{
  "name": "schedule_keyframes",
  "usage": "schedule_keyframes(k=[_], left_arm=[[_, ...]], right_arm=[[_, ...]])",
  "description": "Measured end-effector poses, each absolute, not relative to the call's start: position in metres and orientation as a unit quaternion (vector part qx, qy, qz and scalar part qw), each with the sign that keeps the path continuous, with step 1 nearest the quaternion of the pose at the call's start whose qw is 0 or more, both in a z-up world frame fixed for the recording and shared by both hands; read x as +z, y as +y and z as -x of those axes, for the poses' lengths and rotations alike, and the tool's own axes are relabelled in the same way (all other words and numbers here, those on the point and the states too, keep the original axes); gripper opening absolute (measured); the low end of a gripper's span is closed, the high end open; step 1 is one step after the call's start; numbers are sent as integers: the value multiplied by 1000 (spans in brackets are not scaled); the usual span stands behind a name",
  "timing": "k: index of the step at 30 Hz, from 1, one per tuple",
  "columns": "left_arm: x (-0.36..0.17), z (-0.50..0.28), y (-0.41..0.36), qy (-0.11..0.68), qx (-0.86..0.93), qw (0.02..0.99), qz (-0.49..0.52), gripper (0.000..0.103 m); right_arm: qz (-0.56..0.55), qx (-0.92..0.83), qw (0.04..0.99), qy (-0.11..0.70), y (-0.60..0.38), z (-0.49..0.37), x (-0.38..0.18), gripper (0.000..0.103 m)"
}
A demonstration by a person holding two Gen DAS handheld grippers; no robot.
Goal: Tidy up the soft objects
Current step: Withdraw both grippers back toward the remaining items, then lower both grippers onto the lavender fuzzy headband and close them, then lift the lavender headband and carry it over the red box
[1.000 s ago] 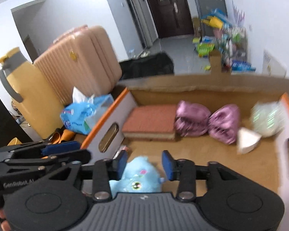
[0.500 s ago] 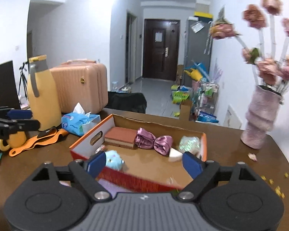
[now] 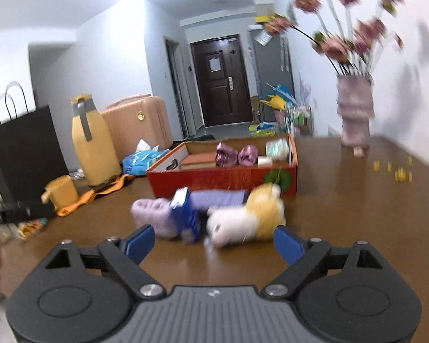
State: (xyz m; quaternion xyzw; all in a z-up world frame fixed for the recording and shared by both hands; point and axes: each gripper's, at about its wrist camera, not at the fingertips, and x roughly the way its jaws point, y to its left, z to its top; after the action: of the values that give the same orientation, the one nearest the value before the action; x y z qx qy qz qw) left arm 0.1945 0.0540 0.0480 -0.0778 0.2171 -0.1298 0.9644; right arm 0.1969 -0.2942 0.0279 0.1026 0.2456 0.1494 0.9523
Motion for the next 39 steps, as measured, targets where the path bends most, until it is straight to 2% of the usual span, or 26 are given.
schedule_keyframes(k=[3, 7, 11, 13, 17, 22, 25, 28, 30, 32, 35, 38, 39], left_arm=[[32, -193, 57, 246, -143, 954, 92, 82], [25, -202, 57, 256, -140, 950, 108, 82], [22, -218, 52, 259, -137, 950, 109, 82], [21, -237, 52, 253, -142, 951, 109, 82], [19, -299, 53, 252, -149, 948, 126, 78], [11, -366, 54, 273, -134, 941, 149, 76], [0, -380, 55, 293, -141, 932, 159, 67], [-10, -384, 54, 309, -167, 922, 162, 47], [-17, -389, 51, 330, -174, 914, 163, 19], [-19, -386, 47, 332, -175, 913, 158, 17], [-17, -366, 44, 324, -176, 916, 155, 15], [-20, -328, 41, 332, -182, 911, 161, 17], [-22, -312, 41, 336, -185, 910, 158, 21]], right_arm=[[-143, 155, 941, 264, -292, -186, 12, 90], [-122, 144, 945, 267, -277, -187, 7, 89], [-132, 178, 936, 273, -261, -198, 4, 71], [-145, 194, 929, 279, -248, -210, 0, 68], [-165, 223, 913, 298, -211, -253, -9, 54], [-197, 198, 922, 269, -186, -300, -11, 57], [-224, 184, 917, 274, -179, -323, -21, 61], [-226, 154, 919, 283, -172, -335, -31, 60], [-234, 140, 917, 292, -170, -343, -37, 60], [-246, 136, 911, 301, -172, -348, -42, 45], [-237, 146, 912, 301, -178, -338, -42, 32], [-195, 173, 914, 309, -186, -310, -39, 34], [-175, 188, 913, 317, -188, -295, -39, 37]])
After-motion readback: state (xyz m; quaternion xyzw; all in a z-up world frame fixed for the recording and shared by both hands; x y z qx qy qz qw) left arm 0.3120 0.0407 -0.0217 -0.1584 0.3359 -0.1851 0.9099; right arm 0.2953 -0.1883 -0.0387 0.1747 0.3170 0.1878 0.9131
